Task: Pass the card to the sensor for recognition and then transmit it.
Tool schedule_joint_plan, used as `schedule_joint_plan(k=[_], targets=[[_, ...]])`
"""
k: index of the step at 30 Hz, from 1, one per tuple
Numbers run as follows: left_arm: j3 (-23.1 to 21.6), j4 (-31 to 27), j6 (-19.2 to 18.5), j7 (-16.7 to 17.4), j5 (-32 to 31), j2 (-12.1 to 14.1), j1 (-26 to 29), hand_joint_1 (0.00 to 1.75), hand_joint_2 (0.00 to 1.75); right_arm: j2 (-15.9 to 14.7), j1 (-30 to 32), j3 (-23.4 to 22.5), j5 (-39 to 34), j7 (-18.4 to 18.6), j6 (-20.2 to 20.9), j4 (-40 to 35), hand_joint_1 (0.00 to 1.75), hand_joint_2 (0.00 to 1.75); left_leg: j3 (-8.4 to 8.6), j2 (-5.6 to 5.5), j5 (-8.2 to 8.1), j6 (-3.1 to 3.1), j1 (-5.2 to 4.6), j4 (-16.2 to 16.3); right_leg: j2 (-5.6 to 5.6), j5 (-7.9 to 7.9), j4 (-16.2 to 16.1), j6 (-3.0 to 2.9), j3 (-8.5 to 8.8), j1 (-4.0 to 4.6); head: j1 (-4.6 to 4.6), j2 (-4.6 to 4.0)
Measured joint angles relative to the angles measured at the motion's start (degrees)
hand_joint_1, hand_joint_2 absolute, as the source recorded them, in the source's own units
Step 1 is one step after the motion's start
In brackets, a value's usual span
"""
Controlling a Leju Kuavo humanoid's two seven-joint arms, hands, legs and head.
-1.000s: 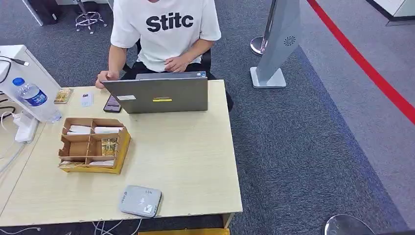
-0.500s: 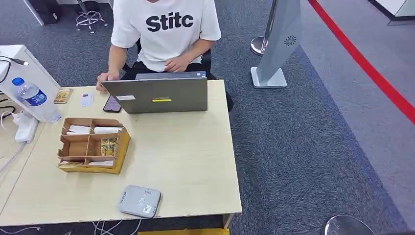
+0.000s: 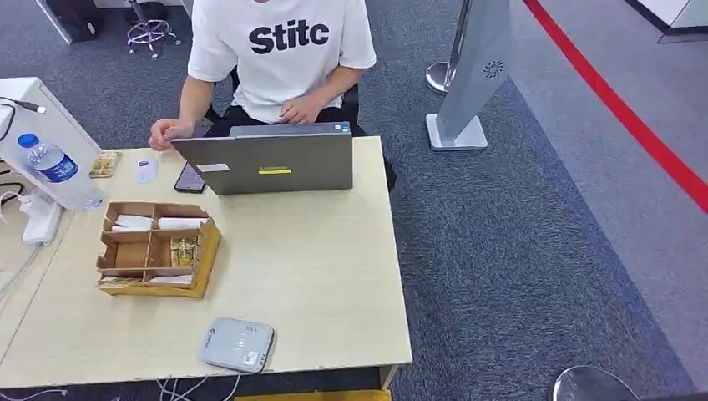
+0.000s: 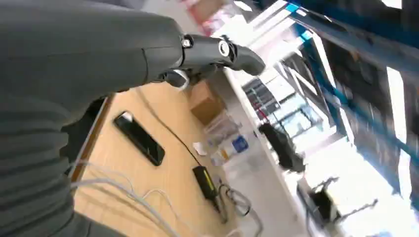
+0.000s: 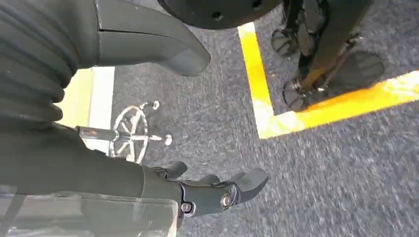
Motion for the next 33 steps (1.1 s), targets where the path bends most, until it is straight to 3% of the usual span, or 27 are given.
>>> schedule_joint_plan(k=[2,4,5,9,17,20,22,25,29,33], targets=[[-13.53,-6.53,3.49,10.29,-14.90,0.97,0.77,0.00,1.75,0.00,0.27,0.65,1.76,0.87,2.31,-1.17,0.00,1.75,-0.03,-0.60,0.07,0.10,-0.06,-0.02,-0.55,-0.15,0.00,0.18,0.09,-0.06,0.13,0.00],[-23.75,-7.37,4.79,17.67,-23.40,4.25,-0.72,0.00,1.75,0.00,0.00,1.20,3.88,1.00,4.41,-2.38,0.00,1.75,-0.06,-0.50,0.10,0.09,-0.01,-0.02,-0.53,0.05,0.00,-0.05,0.13,-0.06,0.37,0.00],[-27.47,-7.37,5.25,19.73,-25.46,6.00,-2.06,0.00,1.75,-0.02,0.02,1.35,4.63,1.00,4.98,-2.93,0.00,1.75,-0.06,-0.32,0.12,0.09,-0.01,-0.02,-0.43,0.13,0.01,-0.06,0.17,-0.05,0.31,0.00],[-38.08,-7.37,6.56,21.01,-26.65,10.30,-4.83,0.00,1.75,-0.02,0.27,1.42,5.46,1.00,5.75,-4.24,0.00,1.75,0.06,-0.02,0.15,0.03,-0.01,-0.03,-0.07,0.17,0.06,-0.11,0.25,-0.06,0.28,0.00],[-44.62,-7.37,7.07,21.18,-26.86,13.81,-4.89,0.00,1.75,-0.02,0.48,1.42,6.09,0.96,5.90,-5.13,0.00,1.75,0.05,0.11,0.08,-0.05,-0.01,-0.06,0.06,0.12,0.06,-0.10,0.17,-0.06,0.28,0.00],[-46.77,-6.93,4.19,25.59,-33.26,15.04,-7.07,0.00,1.75,-0.07,0.51,1.42,8.04,0.43,5.81,-5.18,0.00,1.75,0.03,0.04,0.08,-0.05,-0.01,-0.05,0.01,0.07,0.05,-0.08,-0.01,-0.06,0.29,0.00],[-49.99,-3.63,1.31,30.88,-38.71,16.77,-12.03,0.00,1.75,-0.63,0.21,1.42,10.21,-0.52,5.31,-4.88,0.00,1.75,0.00,-0.12,0.14,0.01,-0.01,-0.05,-0.16,0.06,0.05,-0.06,0.06,-0.06,0.26,0.00],[-54.74,4.13,-0.37,35.71,-43.69,18.99,-20.87,0.00,1.75,-2.25,-0.57,1.44,12.67,-1.53,3.76,-2.87,0.00,1.75,-0.04,-0.12,0.32,-0.05,-0.01,-0.05,-0.19,0.28,0.07,-0.16,0.15,-0.06,0.24,0.00],[-60.60,14.91,-1.90,38.43,-48.26,20.48,-31.73,0.00,1.75,-4.57,-1.15,1.44,14.77,-2.21,1.73,0.56,0.00,1.75,-0.05,-0.05,0.43,-0.11,-0.02,-0.03,-0.08,0.49,0.07,-0.17,0.10,-0.06,0.26,0.00],[-64.98,22.91,-3.36,39.87,-50.93,21.14,-39.29,0.00,1.75,-6.16,-1.55,1.46,15.67,-2.43,0.78,3.52,0.00,1.75,-0.05,0.05,0.43,-0.12,-0.02,-0.03,0.07,0.52,0.08,-0.13,0.10,-0.07,0.26,0.00]])
